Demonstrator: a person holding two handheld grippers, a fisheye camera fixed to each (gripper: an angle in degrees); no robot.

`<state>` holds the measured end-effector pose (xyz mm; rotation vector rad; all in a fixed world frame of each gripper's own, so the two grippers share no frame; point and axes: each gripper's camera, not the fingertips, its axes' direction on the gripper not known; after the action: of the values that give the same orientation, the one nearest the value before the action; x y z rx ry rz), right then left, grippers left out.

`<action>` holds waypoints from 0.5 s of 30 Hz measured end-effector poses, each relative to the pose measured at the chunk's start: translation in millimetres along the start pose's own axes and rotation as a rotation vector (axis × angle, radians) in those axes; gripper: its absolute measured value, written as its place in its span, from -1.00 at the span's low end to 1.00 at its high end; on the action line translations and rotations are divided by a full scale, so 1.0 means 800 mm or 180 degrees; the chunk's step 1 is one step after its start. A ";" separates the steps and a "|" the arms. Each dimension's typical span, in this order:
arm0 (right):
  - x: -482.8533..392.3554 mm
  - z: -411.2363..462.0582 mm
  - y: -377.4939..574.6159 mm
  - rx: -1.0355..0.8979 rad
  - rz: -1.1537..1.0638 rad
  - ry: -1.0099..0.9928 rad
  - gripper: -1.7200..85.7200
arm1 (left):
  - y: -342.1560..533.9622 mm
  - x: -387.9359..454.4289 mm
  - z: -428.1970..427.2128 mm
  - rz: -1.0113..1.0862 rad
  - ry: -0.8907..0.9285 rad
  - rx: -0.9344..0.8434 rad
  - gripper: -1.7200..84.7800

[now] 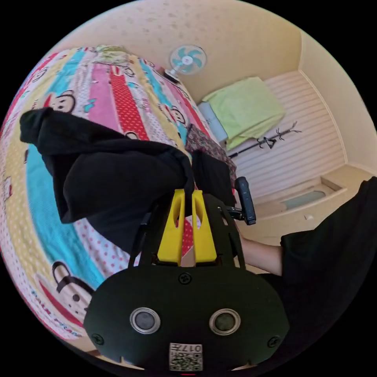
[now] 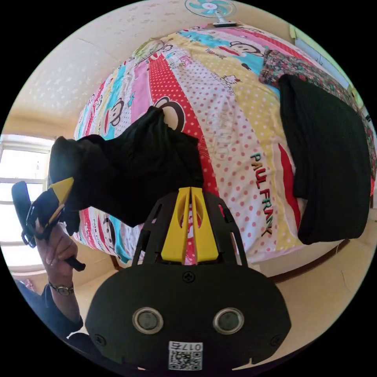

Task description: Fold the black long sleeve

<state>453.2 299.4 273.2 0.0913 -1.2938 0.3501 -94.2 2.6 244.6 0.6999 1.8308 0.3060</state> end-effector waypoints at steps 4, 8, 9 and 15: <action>0.081 -0.023 0.017 -0.0334 0.0418 -0.0195 -0.87 | -0.005 0.007 0.086 -0.0050 0.0116 -0.0460 -0.73; 0.126 -0.050 0.026 -0.0364 0.0576 -0.0923 -0.77 | 0.059 -0.036 0.037 -0.0703 -0.0134 0.0256 -0.63; 0.131 -0.052 0.027 -0.0371 0.0618 -0.1041 -0.76 | 0.084 -0.059 0.018 -0.1015 -0.0302 0.0471 -0.63; 0.171 -0.034 0.040 -0.0454 0.1226 -0.2481 -0.61 | 0.140 -0.175 0.058 -0.2023 0.0251 0.0225 -0.63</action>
<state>499.9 364.8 391.6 -0.1638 -2.1132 0.5807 15.7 1.7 393.7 0.1269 2.0404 -0.1530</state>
